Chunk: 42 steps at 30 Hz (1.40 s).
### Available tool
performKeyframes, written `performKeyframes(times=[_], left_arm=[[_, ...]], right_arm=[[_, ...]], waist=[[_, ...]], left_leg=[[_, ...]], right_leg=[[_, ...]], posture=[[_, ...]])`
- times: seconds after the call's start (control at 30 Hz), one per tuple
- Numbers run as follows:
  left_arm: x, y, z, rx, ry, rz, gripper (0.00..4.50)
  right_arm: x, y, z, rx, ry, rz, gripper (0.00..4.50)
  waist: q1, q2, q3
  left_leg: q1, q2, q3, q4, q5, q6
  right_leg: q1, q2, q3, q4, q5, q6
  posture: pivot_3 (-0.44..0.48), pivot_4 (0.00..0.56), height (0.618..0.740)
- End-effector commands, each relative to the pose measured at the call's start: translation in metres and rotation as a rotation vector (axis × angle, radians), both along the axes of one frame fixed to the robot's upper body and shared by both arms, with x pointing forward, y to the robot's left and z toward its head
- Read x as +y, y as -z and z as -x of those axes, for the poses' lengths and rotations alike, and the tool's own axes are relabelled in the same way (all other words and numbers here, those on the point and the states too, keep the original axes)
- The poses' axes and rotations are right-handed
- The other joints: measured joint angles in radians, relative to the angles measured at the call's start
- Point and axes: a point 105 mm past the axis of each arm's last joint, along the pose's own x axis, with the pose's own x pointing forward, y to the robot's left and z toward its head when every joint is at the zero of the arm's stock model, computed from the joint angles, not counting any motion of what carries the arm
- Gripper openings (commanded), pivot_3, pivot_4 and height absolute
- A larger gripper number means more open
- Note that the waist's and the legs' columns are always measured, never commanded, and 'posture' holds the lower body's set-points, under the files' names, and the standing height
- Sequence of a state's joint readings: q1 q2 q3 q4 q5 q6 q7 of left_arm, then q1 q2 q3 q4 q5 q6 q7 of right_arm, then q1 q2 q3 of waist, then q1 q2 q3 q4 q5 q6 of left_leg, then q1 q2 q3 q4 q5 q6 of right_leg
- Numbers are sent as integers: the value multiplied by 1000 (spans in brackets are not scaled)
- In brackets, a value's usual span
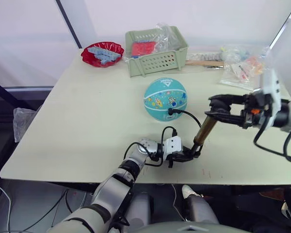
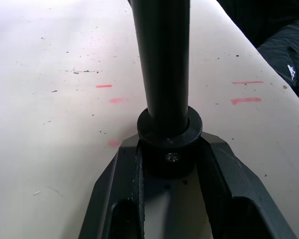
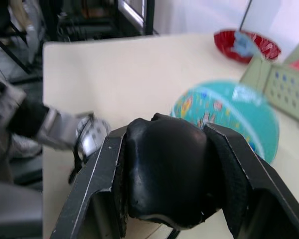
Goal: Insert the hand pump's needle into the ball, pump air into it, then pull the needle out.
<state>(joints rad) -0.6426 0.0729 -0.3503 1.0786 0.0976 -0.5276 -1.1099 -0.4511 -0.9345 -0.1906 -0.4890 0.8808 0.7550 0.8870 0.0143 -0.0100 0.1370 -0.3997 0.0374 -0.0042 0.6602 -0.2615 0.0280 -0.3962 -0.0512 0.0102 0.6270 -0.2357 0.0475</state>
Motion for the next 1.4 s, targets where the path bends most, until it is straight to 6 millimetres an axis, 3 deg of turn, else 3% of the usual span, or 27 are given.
performKeyframes(times=[0.03,0.13,0.23,0.43,0.6,0.8,1.1,1.27,1.4], left_arm=[[24,43,20,136,-22,-151,1031],[24,42,20,136,-21,-149,1031],[24,42,20,136,-22,-149,1031],[23,43,21,136,-21,-146,1031],[22,42,20,134,-22,-144,1031],[23,43,21,136,-22,-144,1031],[23,43,21,136,-25,-143,1031],[23,43,21,137,-24,-144,1031],[24,43,20,138,-26,-145,1031]], right_arm=[[-6,-49,12,-137,-11,-60,1940],[-6,-63,17,-145,-24,-78,1940],[-6,-64,18,-142,-20,-68,1940],[-9,-12,13,-43,13,79,1940],[-6,21,6,-8,35,62,1940],[-2,77,5,47,54,116,1940],[1,119,-2,55,99,117,1940],[1,126,0,74,88,126,1940],[-5,84,-7,0,92,69,1940]], waist=[[0,0,0],[0,0,1],[0,1,1],[0,0,0],[-2,-3,-2],[-2,-7,-8],[-2,-11,-14],[-1,-11,-14],[-1,-11,-13]], left_leg=[[0,0,0,0,0,0],[0,0,0,0,0,0],[0,1,0,0,0,0],[0,0,0,0,0,0],[2,0,1,0,0,0],[2,0,0,0,0,0],[3,0,0,0,0,0],[3,0,1,0,0,0],[3,0,1,0,0,0]], right_leg=[[0,0,0,0,0,0],[0,-1,0,0,0,0],[0,-1,0,0,0,0],[0,-2,-1,0,0,0],[1,0,0,0,0,1],[1,1,0,0,0,1],[2,1,0,0,0,1],[2,1,0,0,0,0],[2,1,0,0,0,0]], posture=[[0,150,736],[0,150,736],[0,150,736],[0,150,736],[0,150,736],[0,150,736],[0,150,736],[0,150,736],[0,150,736]])
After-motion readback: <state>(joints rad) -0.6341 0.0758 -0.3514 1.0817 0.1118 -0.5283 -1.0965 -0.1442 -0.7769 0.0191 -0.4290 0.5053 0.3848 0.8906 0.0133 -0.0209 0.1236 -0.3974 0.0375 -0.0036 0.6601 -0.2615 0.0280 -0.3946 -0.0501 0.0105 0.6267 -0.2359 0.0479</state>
